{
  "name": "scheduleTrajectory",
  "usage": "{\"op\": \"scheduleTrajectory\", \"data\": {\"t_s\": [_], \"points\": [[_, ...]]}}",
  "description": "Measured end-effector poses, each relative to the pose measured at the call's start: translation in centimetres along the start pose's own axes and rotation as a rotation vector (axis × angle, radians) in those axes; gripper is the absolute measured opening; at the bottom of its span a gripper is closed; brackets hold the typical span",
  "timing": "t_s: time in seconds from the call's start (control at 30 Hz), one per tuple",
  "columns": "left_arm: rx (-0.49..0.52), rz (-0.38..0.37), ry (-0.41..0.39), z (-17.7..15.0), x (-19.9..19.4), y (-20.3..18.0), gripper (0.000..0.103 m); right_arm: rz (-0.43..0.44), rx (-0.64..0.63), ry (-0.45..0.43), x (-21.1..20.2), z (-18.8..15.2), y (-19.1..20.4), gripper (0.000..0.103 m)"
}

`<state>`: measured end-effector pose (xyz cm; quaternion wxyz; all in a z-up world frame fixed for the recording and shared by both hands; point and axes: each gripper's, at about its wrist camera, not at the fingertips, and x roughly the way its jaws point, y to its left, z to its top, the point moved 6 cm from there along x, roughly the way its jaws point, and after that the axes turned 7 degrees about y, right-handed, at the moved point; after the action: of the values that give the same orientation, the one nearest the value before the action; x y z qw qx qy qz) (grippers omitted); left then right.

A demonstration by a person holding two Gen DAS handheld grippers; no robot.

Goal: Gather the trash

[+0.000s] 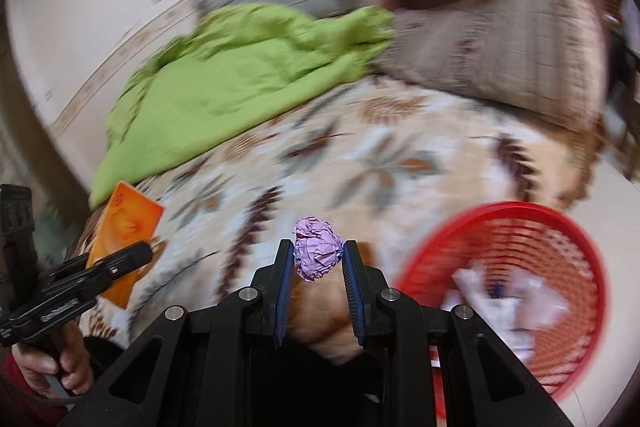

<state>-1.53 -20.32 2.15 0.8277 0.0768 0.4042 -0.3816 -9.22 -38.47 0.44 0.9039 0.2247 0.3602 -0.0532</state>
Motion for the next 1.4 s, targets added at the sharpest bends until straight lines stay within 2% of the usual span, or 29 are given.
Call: {"op": "scheduleTrajectory", "data": {"t_s": [0.2, 0.3, 0.5, 0.53, 0.6, 0.63, 0.67, 0.7, 0.73, 1.0, 1.07, 1.13, 1.3, 1.4], "points": [[0.097, -0.18, 0.064, 2.4, 3.1, -8.5, 0.024, -0.101, 0.125, -0.05, -4.2, 0.1, -7.5, 0.026], [0.131, -0.263, 0.115, 3.0, 5.2, -12.3, 0.024, -0.13, 0.166, -0.068, -5.4, 0.1, -9.9, 0.027], [0.147, -0.348, 0.207, 3.2, 9.9, -17.4, 0.024, -0.163, 0.236, -0.072, -5.4, -0.1, -13.0, 0.029], [0.145, -0.354, 0.225, 3.2, 10.8, -18.0, 0.024, -0.176, 0.248, -0.065, -5.1, -0.1, -13.4, 0.03], [0.143, -0.354, 0.25, 2.9, 11.7, -18.4, 0.024, -0.184, 0.264, -0.053, -4.8, -0.2, -14.0, 0.044], [0.134, -0.356, 0.263, 2.8, 12.0, -18.3, 0.025, -0.185, 0.27, -0.051, -4.7, -0.3, -14.1, 0.053], [0.127, -0.361, 0.264, 2.6, 11.9, -18.1, 0.031, -0.187, 0.271, -0.053, -4.7, -0.4, -14.0, 0.056], [0.124, -0.361, 0.259, 2.3, 11.6, -17.9, 0.036, -0.189, 0.264, -0.052, -4.7, -0.4, -13.9, 0.056], [0.121, -0.345, 0.243, 2.3, 11.4, -17.4, 0.046, -0.194, 0.251, -0.05, -4.7, -0.4, -13.7, 0.056], [0.125, -0.307, 0.171, 2.4, 8.7, -15.0, 0.05, -0.219, 0.22, -0.032, -4.5, -0.3, -11.4, 0.057], [0.129, -0.294, 0.151, 2.1, 7.9, -14.4, 0.059, -0.234, 0.202, -0.033, -4.9, -0.2, -10.4, 0.064], [0.134, -0.26, 0.124, 1.7, 6.8, -13.4, 0.063, -0.248, 0.189, -0.032, -5.1, -0.3, -9.6, 0.069], [0.11, -0.204, 0.083, 0.9, 4.7, -9.8, 0.065, -0.295, 0.157, -0.005, -4.8, -0.9, -7.3, 0.075], [0.095, -0.159, 0.055, 0.3, 3.3, -7.4, 0.072, -0.325, 0.134, 0.003, -4.6, -1.1, -5.7, 0.078]]}}
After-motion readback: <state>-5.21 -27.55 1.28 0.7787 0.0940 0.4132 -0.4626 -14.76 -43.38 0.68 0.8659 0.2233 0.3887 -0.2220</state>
